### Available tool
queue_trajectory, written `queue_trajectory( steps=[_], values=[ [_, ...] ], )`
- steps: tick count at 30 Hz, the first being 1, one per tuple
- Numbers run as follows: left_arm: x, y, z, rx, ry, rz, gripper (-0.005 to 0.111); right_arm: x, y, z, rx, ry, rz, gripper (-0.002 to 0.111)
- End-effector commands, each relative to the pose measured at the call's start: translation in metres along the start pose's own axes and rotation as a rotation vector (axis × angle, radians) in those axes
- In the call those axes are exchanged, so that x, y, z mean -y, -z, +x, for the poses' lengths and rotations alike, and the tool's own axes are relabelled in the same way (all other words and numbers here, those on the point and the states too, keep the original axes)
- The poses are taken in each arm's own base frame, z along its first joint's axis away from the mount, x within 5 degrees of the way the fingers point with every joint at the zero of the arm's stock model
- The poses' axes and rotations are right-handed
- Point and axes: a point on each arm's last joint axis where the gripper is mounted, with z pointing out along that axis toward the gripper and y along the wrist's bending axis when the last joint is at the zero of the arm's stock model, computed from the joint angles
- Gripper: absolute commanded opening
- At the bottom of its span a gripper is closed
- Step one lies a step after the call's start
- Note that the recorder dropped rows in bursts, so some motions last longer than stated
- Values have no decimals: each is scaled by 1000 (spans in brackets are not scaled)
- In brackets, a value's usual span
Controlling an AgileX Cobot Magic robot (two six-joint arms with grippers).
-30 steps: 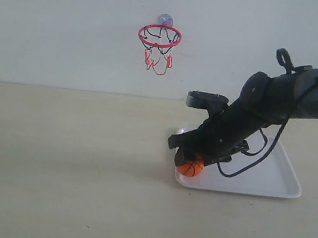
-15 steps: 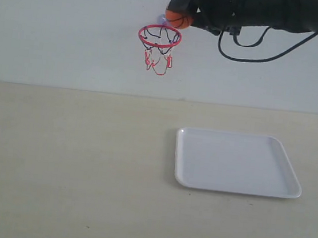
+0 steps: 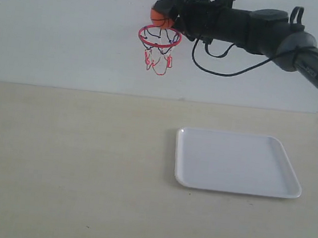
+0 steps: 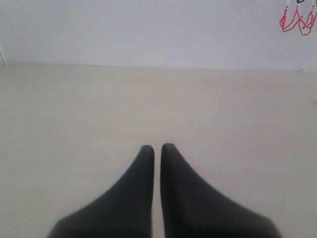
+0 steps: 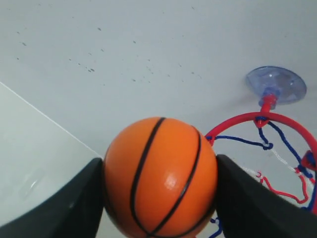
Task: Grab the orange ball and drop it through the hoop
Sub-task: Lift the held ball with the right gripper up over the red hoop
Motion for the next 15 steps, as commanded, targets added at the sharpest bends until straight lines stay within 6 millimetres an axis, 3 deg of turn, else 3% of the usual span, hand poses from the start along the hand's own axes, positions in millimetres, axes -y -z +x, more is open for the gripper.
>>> queue_trajectory(
  steps=[1,5,11,15],
  values=[
    [0,0,1,2,6,3,4,-6,-4,-1,36,23,10,0],
    [0,0,1,2,6,3,4,-5,-5,-3,56,26,28,2],
    [0,0,1,2,6,3,4,-2,-4,-5,76,34,56,21],
    [0,0,1,2,6,3,4,-2,-4,-5,79,36,61,26]
  ],
)
